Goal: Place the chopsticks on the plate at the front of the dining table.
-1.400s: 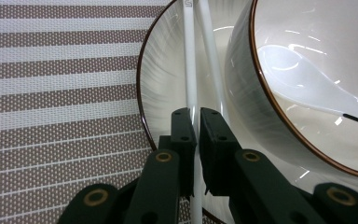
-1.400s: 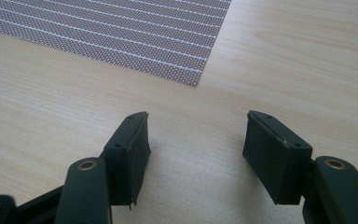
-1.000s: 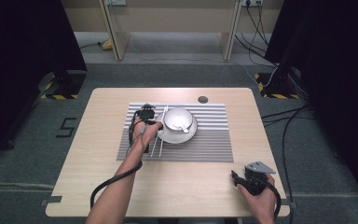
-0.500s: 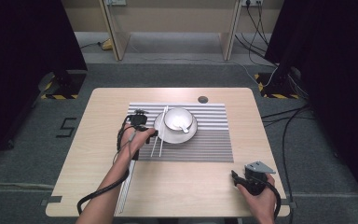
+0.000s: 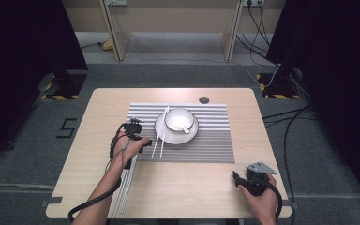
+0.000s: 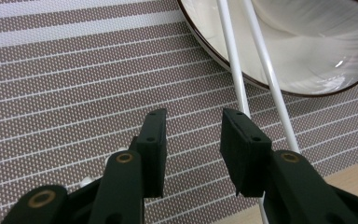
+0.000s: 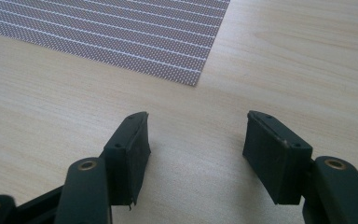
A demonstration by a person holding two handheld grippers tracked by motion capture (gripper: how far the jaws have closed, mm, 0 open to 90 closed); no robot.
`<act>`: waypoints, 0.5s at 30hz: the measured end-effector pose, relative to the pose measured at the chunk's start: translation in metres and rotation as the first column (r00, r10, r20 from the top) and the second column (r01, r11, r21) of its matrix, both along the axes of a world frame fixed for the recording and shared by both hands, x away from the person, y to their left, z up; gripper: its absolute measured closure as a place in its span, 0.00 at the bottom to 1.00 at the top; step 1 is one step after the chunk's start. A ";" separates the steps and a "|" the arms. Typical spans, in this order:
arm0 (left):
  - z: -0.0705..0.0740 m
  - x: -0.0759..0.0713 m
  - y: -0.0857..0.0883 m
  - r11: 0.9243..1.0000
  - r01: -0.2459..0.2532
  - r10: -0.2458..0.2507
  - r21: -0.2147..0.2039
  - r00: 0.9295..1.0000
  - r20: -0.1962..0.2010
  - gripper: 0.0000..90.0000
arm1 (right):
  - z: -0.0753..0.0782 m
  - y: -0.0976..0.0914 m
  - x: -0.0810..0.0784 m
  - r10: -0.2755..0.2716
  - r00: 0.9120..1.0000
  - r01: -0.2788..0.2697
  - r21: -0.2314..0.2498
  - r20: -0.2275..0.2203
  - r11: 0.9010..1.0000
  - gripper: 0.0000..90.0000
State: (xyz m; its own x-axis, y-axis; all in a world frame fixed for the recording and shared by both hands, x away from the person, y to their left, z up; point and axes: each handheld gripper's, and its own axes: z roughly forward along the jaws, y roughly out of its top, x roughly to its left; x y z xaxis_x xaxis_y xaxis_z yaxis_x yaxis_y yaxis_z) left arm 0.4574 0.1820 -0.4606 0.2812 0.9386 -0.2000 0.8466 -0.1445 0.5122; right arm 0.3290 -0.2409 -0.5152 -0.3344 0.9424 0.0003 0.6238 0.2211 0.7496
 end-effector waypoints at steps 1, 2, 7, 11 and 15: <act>-0.001 -0.001 -0.001 1.000 0.004 -0.004 0.003 1.000 -0.003 0.67 | 0.000 0.000 0.000 0.000 1.000 0.000 0.000 0.000 1.000 0.45; -0.002 -0.001 -0.001 1.000 0.010 -0.010 0.006 1.000 -0.009 0.67 | 0.000 0.000 0.000 0.000 1.000 0.000 0.000 0.000 1.000 0.45; -0.007 -0.005 -0.004 1.000 0.025 -0.024 0.014 0.999 -0.023 0.67 | 0.000 0.000 0.000 0.000 1.000 0.000 0.000 0.000 1.000 0.45; -0.011 -0.007 -0.007 0.999 0.031 -0.031 0.010 0.999 -0.034 0.67 | 0.000 0.000 0.000 0.000 1.000 0.000 0.000 0.000 1.000 0.45; -0.015 -0.009 -0.010 0.999 0.041 -0.041 0.012 0.998 -0.040 0.66 | 0.000 0.000 0.000 0.000 1.000 0.000 0.000 0.000 1.000 0.45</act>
